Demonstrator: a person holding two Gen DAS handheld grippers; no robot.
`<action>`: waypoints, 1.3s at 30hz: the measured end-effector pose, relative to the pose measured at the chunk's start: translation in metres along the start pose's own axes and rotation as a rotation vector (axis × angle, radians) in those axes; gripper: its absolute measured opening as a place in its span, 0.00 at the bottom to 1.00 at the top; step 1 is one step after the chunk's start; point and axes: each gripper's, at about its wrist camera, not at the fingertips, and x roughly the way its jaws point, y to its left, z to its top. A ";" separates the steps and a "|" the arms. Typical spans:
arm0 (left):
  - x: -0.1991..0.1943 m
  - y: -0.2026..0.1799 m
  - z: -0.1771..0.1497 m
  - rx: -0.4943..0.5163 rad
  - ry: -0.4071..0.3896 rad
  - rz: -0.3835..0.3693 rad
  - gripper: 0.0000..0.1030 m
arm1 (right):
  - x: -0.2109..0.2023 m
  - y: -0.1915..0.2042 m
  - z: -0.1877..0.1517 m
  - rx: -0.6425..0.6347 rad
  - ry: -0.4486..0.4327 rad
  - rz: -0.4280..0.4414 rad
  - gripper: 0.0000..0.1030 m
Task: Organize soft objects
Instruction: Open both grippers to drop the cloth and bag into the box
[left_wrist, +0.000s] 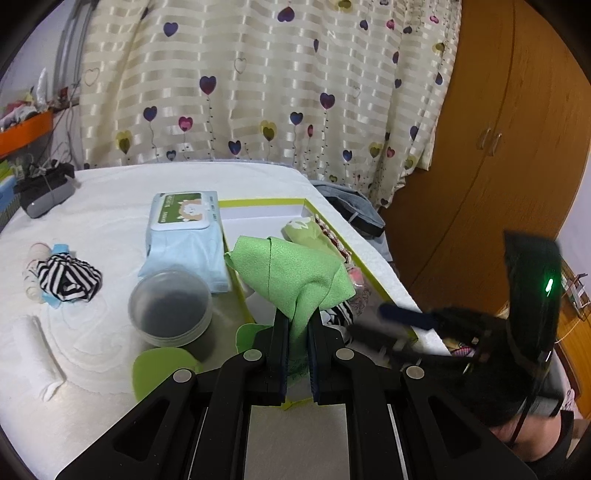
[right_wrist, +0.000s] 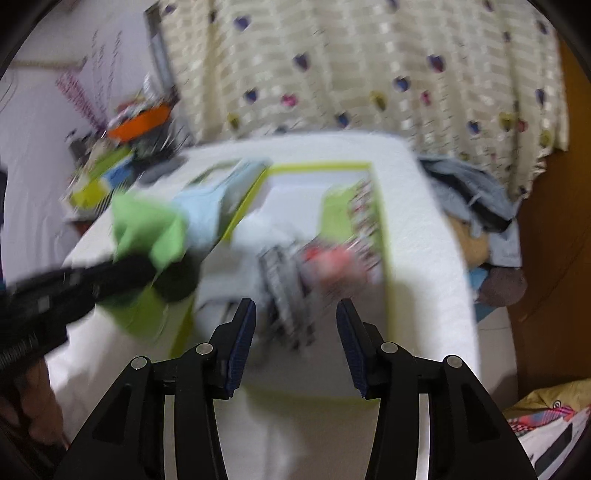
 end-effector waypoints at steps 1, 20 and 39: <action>-0.001 0.000 -0.001 0.000 -0.001 0.002 0.08 | 0.004 0.005 -0.002 -0.015 0.015 0.001 0.45; 0.028 -0.008 -0.006 0.011 0.071 -0.021 0.08 | 0.010 -0.022 0.019 0.055 -0.067 -0.036 0.45; 0.035 -0.030 -0.009 0.054 0.095 -0.075 0.34 | -0.025 -0.033 0.013 0.081 -0.117 -0.059 0.45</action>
